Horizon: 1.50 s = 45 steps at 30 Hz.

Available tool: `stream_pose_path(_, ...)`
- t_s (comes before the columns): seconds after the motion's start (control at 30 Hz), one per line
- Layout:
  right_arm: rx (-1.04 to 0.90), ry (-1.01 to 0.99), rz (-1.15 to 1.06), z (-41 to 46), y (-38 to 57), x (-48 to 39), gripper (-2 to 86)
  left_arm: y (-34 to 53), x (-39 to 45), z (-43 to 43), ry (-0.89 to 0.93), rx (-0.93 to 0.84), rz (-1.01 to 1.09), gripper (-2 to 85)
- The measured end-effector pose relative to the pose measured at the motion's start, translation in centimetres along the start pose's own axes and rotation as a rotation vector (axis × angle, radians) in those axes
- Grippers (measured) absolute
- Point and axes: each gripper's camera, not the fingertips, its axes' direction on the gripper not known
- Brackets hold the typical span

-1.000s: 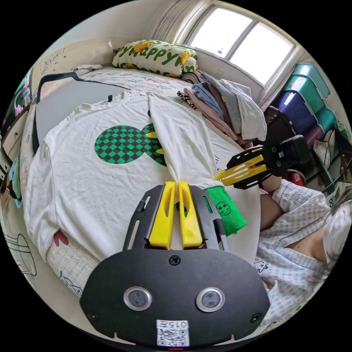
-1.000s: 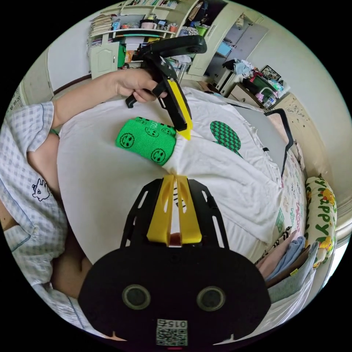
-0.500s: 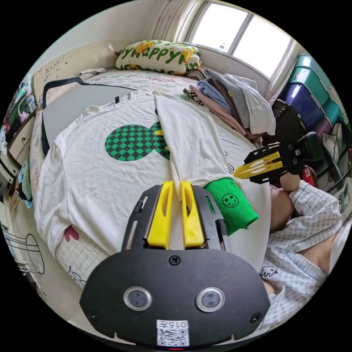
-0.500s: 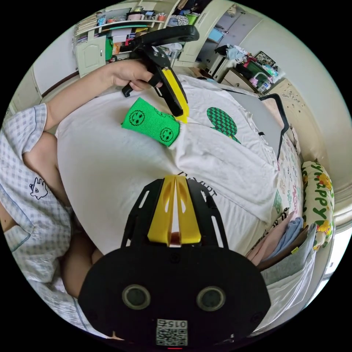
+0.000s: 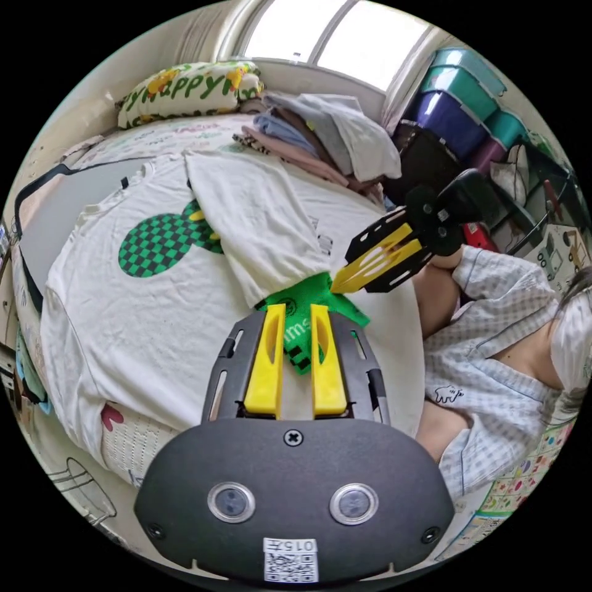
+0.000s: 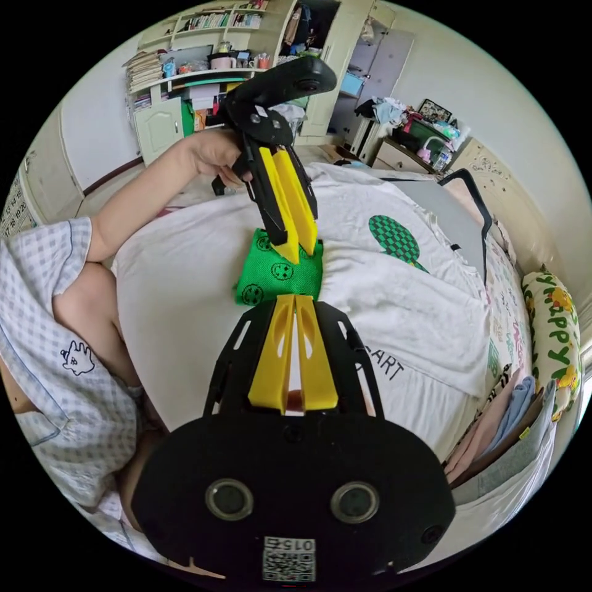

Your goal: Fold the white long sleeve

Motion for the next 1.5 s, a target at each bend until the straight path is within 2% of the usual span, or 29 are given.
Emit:
stream_pose_path(0.13, -0.064, -0.082, 0.030, -0.7, -0.7, 1.2, -1.0, 0.8, -2.2, -2.9, 0.071, 0.018, -0.011, 3.5)
stream_pose_path(0.23, 0.027, -0.169, 0.132, -3.8, 0.5, 3.9, -1.0, 2.6, -5.0, -7.2, 0.143, 0.109, -0.057, 3.9)
stream_pose_path(0.33, 0.212, -0.238, 0.263, -8.1, 2.3, 7.0, -1.0, 6.9, -8.3, -14.9, 0.151, 0.421, -0.177, 4.6)
stream_pose_path(0.4, 0.279, -0.219, 0.335, -11.5, 2.6, 8.7, -0.9, 13.0, -11.5, -21.2, 0.116, 0.731, -0.390, 5.3)
stream_pose_path(0.5, 0.315, -0.082, 0.368, -14.4, 0.6, 9.0, -0.7, 22.4, -14.4, -26.5, 0.044, 1.051, -0.672, 6.8)
stream_pose_path(0.6, 0.222, -0.007, 0.274, -13.6, -4.9, 7.8, -0.5, 30.5, -17.3, -28.6, 0.088, 1.209, -0.836, 8.3)
stream_pose_path(0.73, 0.140, -0.020, 0.107, -8.7, -14.4, 5.7, -0.1, 37.3, -21.1, -28.6, 0.099, 1.174, -1.022, 10.0)
stream_pose_path(1.0, -0.088, -0.023, -0.070, 10.7, -37.6, 0.8, 7.8, 44.2, -33.5, -26.3, 0.365, 1.095, -1.277, 15.5)
stream_pose_path(1.17, -0.128, 0.067, -0.092, 18.9, -46.1, -1.1, 9.6, 45.2, -39.5, -25.0, 0.498, 1.065, -1.334, 21.4)
stream_pose_path(1.3, -0.170, 0.111, -0.048, 24.1, -51.2, -1.0, 11.1, 44.4, -42.8, -25.0, 0.646, 1.165, -1.285, 21.2)
stream_pose_path(1.4, -0.266, 0.162, -0.063, 27.7, -52.5, -1.5, 10.7, 43.0, -43.8, -27.4, 0.614, 1.128, -1.268, 18.3)
stream_pose_path(1.47, -0.234, 0.172, -0.022, 28.1, -52.3, -1.6, 10.1, 42.8, -44.1, -30.0, 0.530, 1.096, -1.265, 15.4)
stream_pose_path(1.5, -0.199, 0.156, 0.000, 27.7, -52.1, -1.7, 9.5, 43.3, -43.9, -31.8, 0.453, 1.095, -1.292, 11.2)
